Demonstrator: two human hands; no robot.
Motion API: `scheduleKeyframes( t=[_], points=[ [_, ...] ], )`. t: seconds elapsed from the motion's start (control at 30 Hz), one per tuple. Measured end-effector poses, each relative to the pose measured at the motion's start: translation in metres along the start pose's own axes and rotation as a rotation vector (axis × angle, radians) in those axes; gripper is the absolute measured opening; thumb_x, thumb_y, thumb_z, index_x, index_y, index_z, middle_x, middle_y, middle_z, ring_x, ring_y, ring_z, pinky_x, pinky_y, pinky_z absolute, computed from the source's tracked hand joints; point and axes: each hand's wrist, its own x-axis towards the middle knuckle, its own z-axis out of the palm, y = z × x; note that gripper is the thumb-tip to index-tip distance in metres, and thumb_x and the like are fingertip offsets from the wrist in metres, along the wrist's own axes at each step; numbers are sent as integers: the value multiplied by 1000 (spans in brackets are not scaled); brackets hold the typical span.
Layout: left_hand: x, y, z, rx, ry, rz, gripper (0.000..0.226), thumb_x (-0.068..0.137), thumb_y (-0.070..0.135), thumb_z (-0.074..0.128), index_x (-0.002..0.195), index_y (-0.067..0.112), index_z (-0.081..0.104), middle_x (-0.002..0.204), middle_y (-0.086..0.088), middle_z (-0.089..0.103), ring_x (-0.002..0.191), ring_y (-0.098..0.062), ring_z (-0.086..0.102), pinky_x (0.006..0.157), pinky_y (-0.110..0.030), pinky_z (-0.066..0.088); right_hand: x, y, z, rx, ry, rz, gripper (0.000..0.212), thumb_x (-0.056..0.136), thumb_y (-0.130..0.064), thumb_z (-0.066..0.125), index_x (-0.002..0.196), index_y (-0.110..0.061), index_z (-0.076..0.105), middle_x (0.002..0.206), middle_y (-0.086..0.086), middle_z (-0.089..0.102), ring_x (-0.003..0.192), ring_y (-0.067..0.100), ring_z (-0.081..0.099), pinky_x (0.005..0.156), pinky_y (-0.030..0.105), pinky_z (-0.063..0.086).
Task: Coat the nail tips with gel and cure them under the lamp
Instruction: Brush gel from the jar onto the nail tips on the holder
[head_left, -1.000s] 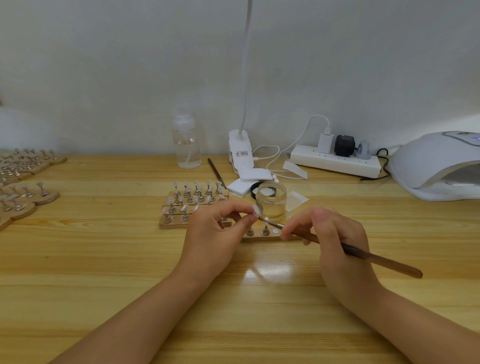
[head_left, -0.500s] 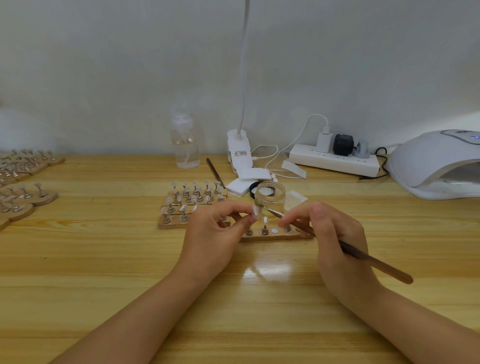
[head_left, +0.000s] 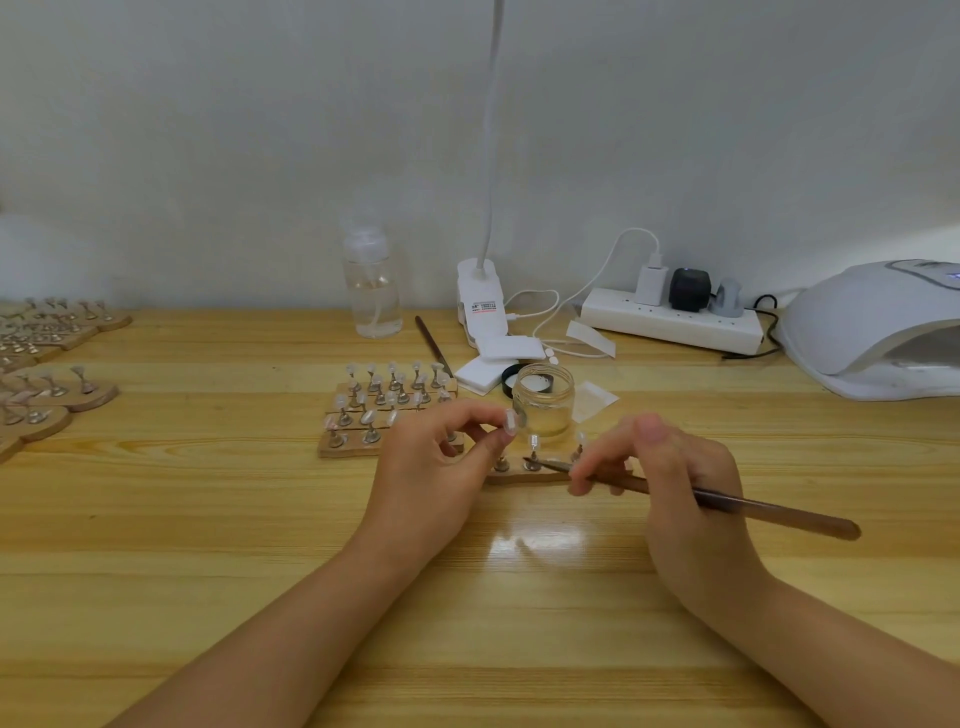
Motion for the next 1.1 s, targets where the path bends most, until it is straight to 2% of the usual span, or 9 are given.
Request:
scheduleKeyframes(
  t=[0.13,0.2,0.4,0.5,0.6,0.73,0.9,1.0,1.1],
  points=[
    [0,0,0,-1,3,-3,25,75,6,70,76,31,67,73,15,68,66,0,59,61,-22,41,3,-2,2,-80,-21,11,36,86,-39,34,73,-26,65,74,-16,65,70,1,59,67,15,43],
    [-1,1,0,4,4,0,28,75,5,70,76,33,67,72,14,68,66,0,58,62,-24,41,3,-1,2,-63,-37,33,40,86,-41,34,70,-25,66,71,-13,67,67,4,60,69,23,45],
    [-1,1,0,6,16,4,28,76,5,69,76,32,68,74,15,68,69,-2,59,60,-25,42,3,-2,1,-68,-22,0,38,87,-38,33,72,-25,65,77,-10,67,71,2,60,67,15,43],
    [0,2,0,15,15,7,31,76,4,69,77,35,67,74,11,69,68,-4,59,59,-26,42,2,-2,1,-57,-38,34,42,87,-41,33,69,-22,66,74,-8,67,71,4,61,71,24,46],
    [0,3,0,17,16,14,31,76,6,69,77,37,67,75,12,69,69,-5,59,58,-24,42,1,-2,0,-35,6,-11,43,87,-37,31,63,-23,64,63,-8,65,65,3,60,69,24,44],
    [-1,4,0,25,11,18,32,77,6,68,78,38,67,77,19,67,71,-5,59,57,-21,42,3,-4,1,-106,-18,4,35,86,-40,34,73,-27,64,73,-10,66,76,4,61,69,14,45],
    [-1,3,0,-32,21,-2,31,77,4,68,78,35,68,77,13,67,70,-3,58,56,-14,41,1,-3,0,-48,14,5,40,87,-39,32,65,-26,64,70,-6,65,70,10,60,70,29,48],
    [-1,3,1,-32,13,-12,27,78,4,67,81,31,69,80,11,66,71,0,57,56,-11,40,4,-4,1,-141,-1,-28,32,87,-40,35,76,-29,63,75,-12,64,78,8,60,73,21,46],
    [-1,4,1,-71,7,10,25,78,-2,66,87,21,70,81,5,65,69,6,57,53,-4,40,3,-3,1,-78,1,-17,37,89,-43,36,71,-27,65,72,-10,66,73,9,61,75,28,48]
  ],
)
